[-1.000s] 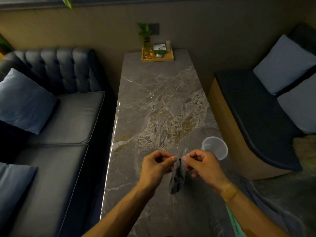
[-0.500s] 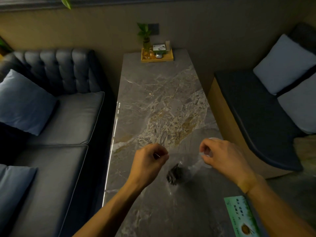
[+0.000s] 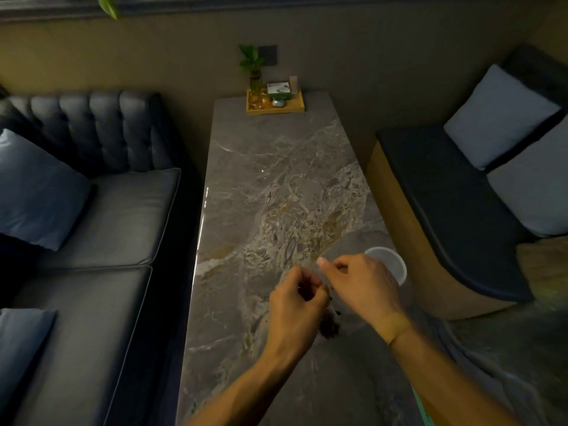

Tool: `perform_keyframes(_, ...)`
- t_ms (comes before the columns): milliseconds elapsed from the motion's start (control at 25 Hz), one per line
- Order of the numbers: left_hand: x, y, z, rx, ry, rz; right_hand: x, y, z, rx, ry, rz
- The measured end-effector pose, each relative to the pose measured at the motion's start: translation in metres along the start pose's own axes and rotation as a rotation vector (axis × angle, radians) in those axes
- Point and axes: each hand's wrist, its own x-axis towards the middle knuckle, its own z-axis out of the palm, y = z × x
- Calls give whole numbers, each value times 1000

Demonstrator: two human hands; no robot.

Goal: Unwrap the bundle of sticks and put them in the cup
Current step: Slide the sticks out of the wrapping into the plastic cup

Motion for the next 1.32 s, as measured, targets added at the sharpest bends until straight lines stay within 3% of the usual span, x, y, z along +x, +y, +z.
perform_keyframes(280, -19, -31, -7, -88, -173, 57, 2, 2, 1, 60, 10, -68)
perform_keyframes(400, 1, -96, -40, -67, -8, -217, -2, 8, -7, 123, -12, -112)
perform_keyframes(480, 16, -136, -68, -4, -1, -377, -1, 6, -16, 165, 11, -148)
perform_keyframes(680, 59, -167, -106, -100, -325, -454, 3, -11, -42, 202, 5, -235)
perform_keyframes(800, 73, -163, -112, -262, -402, -470, 2, -20, -55, 228, -8, -237)
perform_keyframes(1040, 71, -157, -99, -252, -257, -402, 1, -14, -64, 448, 19, -163)
perform_keyframes(1320, 75, -133, -110, -226, -127, -230, 16, 42, -77, 401, 159, 11)
